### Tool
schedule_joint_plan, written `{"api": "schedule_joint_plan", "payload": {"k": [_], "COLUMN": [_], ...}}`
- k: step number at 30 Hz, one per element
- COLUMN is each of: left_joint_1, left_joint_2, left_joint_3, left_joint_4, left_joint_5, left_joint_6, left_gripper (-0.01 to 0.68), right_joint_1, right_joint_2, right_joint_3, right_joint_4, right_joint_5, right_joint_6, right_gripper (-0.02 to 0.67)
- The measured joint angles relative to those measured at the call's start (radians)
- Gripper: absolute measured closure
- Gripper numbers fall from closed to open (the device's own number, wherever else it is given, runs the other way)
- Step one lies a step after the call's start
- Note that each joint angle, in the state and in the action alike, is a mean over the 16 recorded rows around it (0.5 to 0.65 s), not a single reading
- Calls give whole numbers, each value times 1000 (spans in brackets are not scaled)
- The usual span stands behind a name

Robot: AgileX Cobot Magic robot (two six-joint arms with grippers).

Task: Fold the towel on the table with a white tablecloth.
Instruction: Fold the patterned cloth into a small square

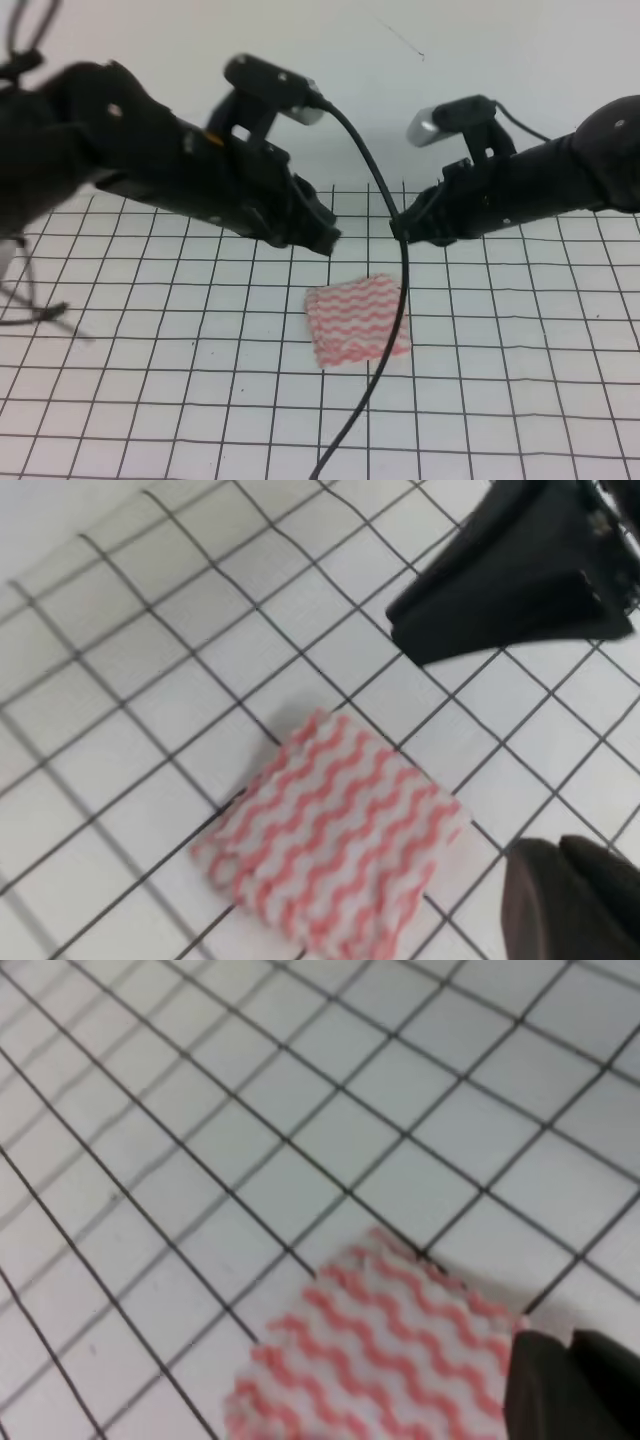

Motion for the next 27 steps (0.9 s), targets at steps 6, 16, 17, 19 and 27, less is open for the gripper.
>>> {"api": "schedule_joint_plan", "payload": {"k": [6, 16, 17, 19, 27], "left_joint_1": [0, 0, 0, 0, 9], "left_joint_2": [148, 333, 344, 363, 406], "left_joint_3": [0, 0, 0, 0, 0], "left_joint_4": [-80, -118, -118, -115, -99], "left_joint_5": [-41, -71, -72, -73, -64], "left_joint_6": [57, 100, 101, 103, 94], "left_gripper": [674, 674, 674, 674, 674], "right_joint_1": [-3, -2, -2, -2, -2], "right_joint_2": [16, 111, 116, 124, 131], "right_joint_3": [0, -1, -3, -9, -52], "right_joint_4": [-77, -94, -94, -94, -92], "right_joint_5": [-44, -56, -55, -50, -8], "right_joint_6": [19, 13, 11, 5, -17], "right_gripper": [607, 608, 608, 608, 608]}}
